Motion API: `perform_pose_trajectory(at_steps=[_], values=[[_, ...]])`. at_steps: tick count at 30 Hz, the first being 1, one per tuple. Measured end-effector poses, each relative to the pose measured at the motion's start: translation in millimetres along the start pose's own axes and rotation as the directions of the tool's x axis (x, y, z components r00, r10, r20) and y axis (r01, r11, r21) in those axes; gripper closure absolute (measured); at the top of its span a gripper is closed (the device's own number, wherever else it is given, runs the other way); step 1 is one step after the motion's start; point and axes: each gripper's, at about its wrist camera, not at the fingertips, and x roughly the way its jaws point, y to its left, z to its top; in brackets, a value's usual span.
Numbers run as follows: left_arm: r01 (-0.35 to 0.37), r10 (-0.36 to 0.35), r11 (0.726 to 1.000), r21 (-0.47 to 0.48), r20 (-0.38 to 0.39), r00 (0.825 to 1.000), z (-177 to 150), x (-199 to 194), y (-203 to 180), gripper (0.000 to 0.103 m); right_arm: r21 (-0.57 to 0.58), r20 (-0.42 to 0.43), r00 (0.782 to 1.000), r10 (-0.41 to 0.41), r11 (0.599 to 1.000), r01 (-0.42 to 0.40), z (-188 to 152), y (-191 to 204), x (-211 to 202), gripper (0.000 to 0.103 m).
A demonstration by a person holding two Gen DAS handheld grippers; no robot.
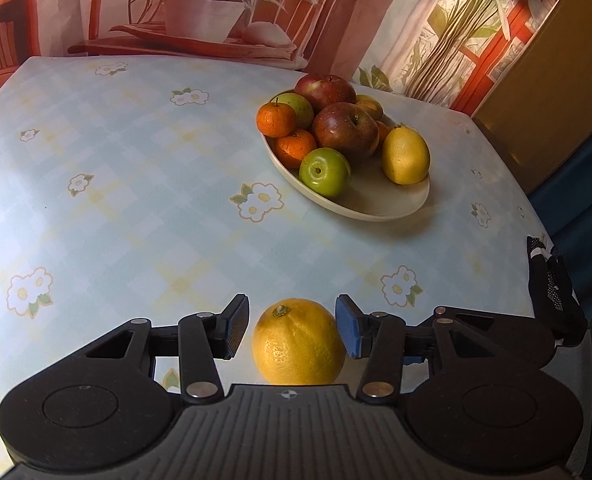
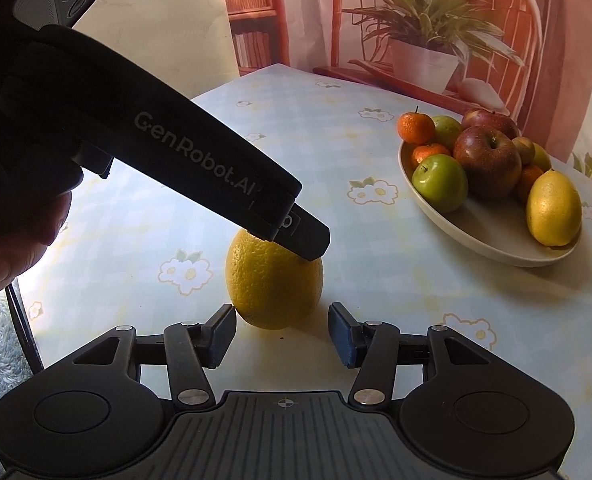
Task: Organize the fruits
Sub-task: 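Close right gripper on the grapefruit while left tool presses its top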
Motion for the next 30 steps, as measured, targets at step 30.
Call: perform_pose_trajectory(at_steps=[30], values=[[0.098, -0.098, 0.995, -0.016, 0.030, 0.995, 13, -1, -6, 0.055, 0.063, 0.065, 0.998, 0.015, 0.998, -0.019, 4, -21, -11, 0.060]])
